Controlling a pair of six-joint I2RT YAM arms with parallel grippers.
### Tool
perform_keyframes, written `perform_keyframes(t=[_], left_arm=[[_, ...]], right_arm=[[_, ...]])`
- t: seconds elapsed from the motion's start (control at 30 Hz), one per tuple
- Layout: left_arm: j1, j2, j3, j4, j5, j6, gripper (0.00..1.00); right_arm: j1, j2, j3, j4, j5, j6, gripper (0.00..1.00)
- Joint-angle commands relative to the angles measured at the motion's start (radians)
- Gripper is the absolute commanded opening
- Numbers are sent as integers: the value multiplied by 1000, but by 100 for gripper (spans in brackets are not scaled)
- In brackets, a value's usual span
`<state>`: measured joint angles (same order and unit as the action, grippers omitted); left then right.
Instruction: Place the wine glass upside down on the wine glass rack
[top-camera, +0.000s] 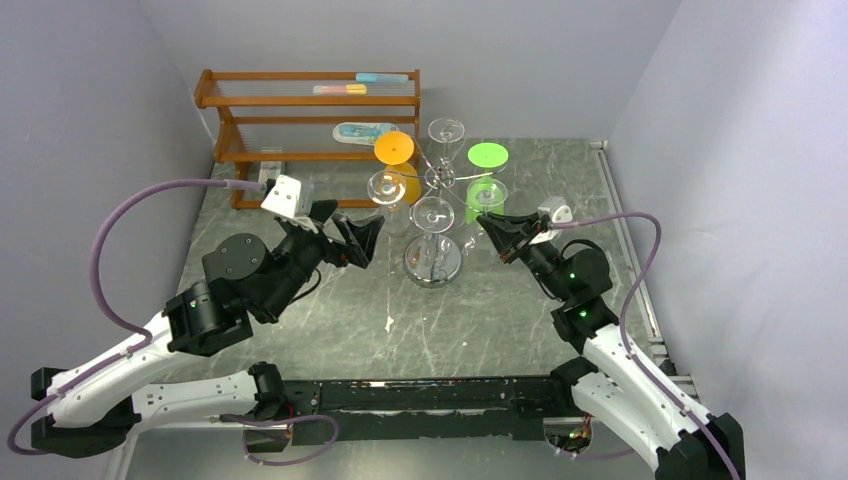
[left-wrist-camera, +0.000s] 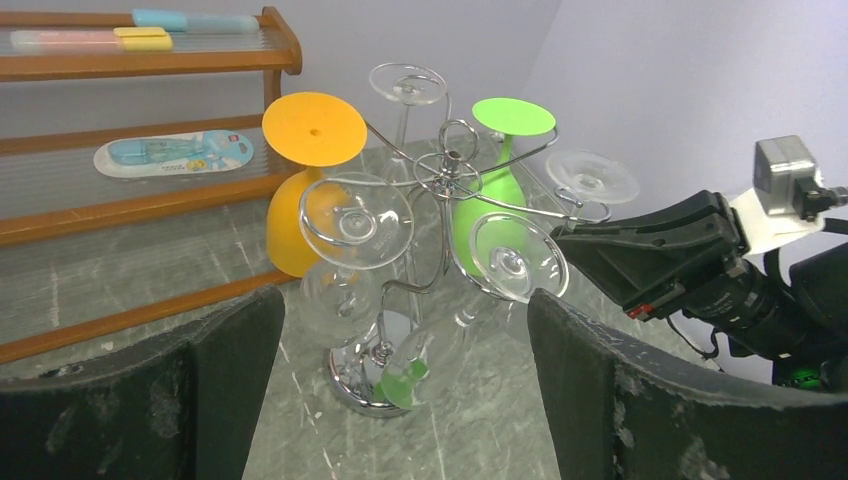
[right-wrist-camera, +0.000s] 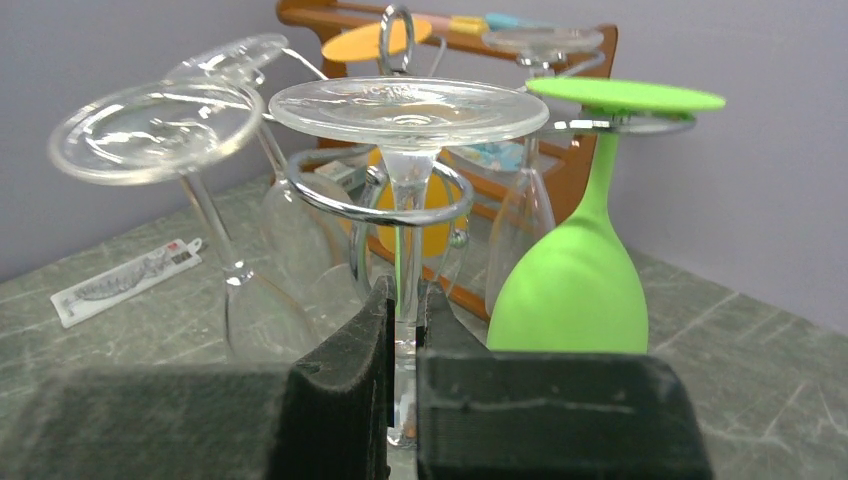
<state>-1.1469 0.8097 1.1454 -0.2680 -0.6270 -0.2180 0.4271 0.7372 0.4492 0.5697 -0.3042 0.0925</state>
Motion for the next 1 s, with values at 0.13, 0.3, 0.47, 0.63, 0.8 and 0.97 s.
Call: perform_keyframes(t=[0.13,0.3,0.47,0.63,0.8,0.97], left_arm=[[1,-13,2,-21,-5,-8,95],[0,-17,3,-28,-13,-12,95],[1,-14,20,-67,-56,-30,96],[1,-7,81,-185,-117,-70,97],[1,-37,110,-315,-171,-94,97],[0,-99,114,-470,-251,-203,96]], right_arm=[[0,41,34,-22,65,30,7],[-1,24,34,-62,88,68,36],[-1,-32,53,-168,120,107,63],[0,-94,117,-376,182,162,68],[-1,-174,205,-703,252,245,69],[0,-244,374,-1059,479,359,71]])
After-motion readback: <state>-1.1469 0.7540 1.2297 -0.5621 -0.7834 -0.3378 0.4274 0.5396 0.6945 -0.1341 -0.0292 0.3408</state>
